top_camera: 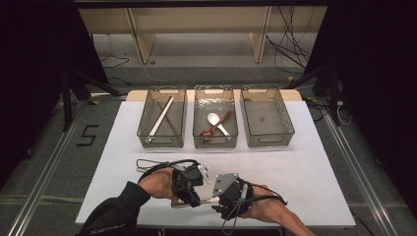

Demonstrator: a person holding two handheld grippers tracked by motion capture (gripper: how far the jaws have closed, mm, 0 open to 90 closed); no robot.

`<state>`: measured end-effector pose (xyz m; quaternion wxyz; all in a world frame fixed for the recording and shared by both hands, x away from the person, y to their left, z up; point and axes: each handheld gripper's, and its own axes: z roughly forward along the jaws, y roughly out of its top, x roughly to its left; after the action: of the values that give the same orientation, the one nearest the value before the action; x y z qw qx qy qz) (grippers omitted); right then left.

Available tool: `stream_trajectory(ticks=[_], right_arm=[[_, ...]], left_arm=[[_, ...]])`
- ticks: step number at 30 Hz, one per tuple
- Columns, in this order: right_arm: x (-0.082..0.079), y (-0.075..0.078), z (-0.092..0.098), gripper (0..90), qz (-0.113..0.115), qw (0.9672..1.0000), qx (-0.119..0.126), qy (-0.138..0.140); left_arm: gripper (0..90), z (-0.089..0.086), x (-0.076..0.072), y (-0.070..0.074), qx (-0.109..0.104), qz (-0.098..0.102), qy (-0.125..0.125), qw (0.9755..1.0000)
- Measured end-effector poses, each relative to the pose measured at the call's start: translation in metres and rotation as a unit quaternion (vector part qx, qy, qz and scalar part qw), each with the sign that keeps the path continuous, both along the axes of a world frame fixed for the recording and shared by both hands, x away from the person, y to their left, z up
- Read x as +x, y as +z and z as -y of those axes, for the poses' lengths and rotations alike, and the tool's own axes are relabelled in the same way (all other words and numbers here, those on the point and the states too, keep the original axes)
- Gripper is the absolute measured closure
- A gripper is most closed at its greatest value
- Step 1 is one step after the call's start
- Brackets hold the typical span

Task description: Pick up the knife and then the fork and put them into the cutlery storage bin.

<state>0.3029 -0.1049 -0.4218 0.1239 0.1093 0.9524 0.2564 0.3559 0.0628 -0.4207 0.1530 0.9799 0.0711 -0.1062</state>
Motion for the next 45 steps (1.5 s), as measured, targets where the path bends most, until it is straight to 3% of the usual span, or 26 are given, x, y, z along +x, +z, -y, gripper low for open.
stream_trajectory(ticks=[9,13,21,45], right_arm=[[-0.004,-0.003,-0.002,38.4,0.009,0.9997,-0.019,0.013],[-0.006,-0.005,-0.005,40.8,0.017,0.9993,-0.027,0.021],[-0.011,-0.008,-0.008,47.2,0.029,0.9981,-0.044,0.034],[-0.015,-0.011,-0.011,66.9,0.057,0.9937,-0.060,0.075]], left_arm=[[79.1,0.002,-0.001,0.003,-0.007,-0.007,0.010,0.9999],[79.0,0.003,0.000,0.004,0.000,-0.012,-0.008,0.9999],[79.0,0.003,0.002,0.005,0.005,-0.015,-0.012,0.9998],[79.0,0.008,0.001,0.005,0.013,-0.037,-0.027,0.9989]])
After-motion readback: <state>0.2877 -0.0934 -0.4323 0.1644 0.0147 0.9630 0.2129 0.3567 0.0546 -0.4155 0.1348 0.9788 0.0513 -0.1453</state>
